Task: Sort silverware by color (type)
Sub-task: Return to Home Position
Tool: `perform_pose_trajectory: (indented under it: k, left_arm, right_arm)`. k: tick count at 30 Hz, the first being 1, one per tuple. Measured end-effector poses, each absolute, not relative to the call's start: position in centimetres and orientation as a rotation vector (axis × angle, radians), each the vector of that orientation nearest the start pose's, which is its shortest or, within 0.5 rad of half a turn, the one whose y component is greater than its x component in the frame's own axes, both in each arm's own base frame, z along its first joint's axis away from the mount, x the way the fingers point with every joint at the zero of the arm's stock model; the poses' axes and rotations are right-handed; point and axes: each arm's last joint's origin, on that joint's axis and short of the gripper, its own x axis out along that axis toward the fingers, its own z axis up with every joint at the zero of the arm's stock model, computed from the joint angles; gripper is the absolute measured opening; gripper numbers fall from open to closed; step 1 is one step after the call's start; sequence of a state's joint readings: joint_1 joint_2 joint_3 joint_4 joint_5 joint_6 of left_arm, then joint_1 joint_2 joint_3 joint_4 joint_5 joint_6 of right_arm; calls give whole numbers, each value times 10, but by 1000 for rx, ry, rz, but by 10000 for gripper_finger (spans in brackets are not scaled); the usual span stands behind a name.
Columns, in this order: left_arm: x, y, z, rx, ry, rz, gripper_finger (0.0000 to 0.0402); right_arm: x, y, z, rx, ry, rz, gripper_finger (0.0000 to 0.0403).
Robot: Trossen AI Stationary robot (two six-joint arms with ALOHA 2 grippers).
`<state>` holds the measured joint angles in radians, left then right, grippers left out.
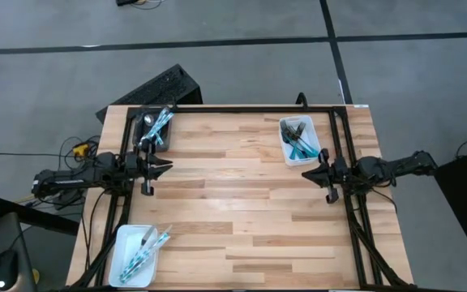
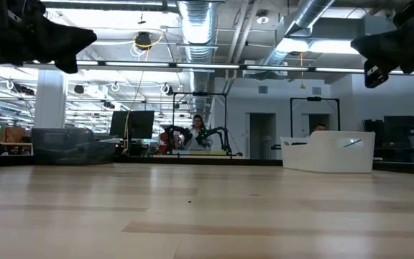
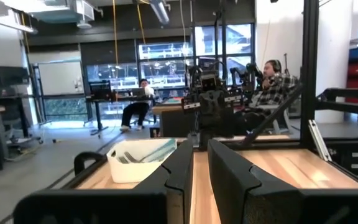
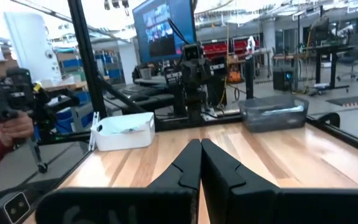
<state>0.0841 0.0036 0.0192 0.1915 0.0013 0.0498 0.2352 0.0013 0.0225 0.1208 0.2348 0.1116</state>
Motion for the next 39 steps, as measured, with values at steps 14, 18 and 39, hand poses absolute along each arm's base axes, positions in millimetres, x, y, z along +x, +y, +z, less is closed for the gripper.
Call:
perform_pose_trajectory:
  k: [14,18,39]
  left_arm:
    - [95,7,184,43,-185,64,41]
    - [96,4,181,43,-153,-39,41]
    - [100,8,165,-46,9,92,41]
  right_arm:
    - [94,15,183,149,-175,9,33]
    - [95,17,174,183,-87,36,33]
    - [97,20,168,109,-18,13,33]
